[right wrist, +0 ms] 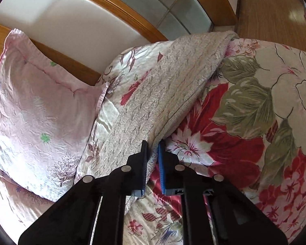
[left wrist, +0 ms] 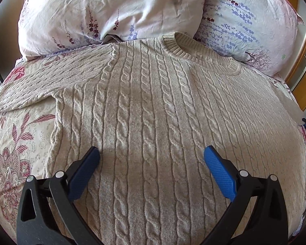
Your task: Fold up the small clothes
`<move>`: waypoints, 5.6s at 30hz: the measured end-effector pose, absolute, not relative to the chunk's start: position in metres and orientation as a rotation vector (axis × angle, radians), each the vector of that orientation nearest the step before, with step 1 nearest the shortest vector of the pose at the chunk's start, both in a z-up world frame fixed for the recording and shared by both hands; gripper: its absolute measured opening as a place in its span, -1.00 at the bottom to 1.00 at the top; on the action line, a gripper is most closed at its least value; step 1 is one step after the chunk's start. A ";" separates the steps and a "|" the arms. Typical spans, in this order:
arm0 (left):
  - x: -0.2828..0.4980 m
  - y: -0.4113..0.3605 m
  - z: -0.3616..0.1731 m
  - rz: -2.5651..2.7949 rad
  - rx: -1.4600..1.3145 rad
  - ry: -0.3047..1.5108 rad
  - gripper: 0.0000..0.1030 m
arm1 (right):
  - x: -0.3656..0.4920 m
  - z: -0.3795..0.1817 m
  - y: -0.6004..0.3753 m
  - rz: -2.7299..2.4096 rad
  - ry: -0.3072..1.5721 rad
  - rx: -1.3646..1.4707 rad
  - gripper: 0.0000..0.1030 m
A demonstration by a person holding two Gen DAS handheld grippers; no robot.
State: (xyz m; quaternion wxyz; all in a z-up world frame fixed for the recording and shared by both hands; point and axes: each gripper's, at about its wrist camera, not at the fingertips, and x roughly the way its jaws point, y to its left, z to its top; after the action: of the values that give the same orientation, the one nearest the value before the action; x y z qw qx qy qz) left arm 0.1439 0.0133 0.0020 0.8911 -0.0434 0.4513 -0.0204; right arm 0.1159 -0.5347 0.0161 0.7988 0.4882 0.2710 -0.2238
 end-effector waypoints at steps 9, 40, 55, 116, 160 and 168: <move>0.145 0.013 0.001 -0.039 -0.075 0.943 0.97 | 0.149 0.101 -0.463 -0.148 0.436 0.806 -0.81; 0.144 0.015 0.003 -0.046 -0.097 0.938 0.97 | 0.134 0.050 -0.425 -0.222 0.743 1.018 0.10; 0.144 0.015 0.004 -0.047 -0.103 0.936 0.97 | 0.150 0.016 -0.475 -0.387 0.676 1.109 -0.79; 0.128 0.074 0.012 -0.034 -0.447 0.794 0.96 | 0.120 0.008 -0.406 -0.176 0.489 1.393 0.22; 0.124 0.294 0.009 0.001 -0.955 0.685 0.45 | 0.200 0.081 -0.143 0.384 0.811 0.373 0.61; 0.146 0.306 -0.017 0.108 -1.105 0.748 0.13 | 0.199 0.081 -0.155 0.456 0.746 0.426 0.66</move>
State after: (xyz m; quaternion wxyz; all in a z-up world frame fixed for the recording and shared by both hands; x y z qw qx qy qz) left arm 0.1462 0.3056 -0.0174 0.7842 -0.5122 0.3467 0.0499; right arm 0.1988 -0.1546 0.0812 0.8840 0.2049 0.3584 0.2193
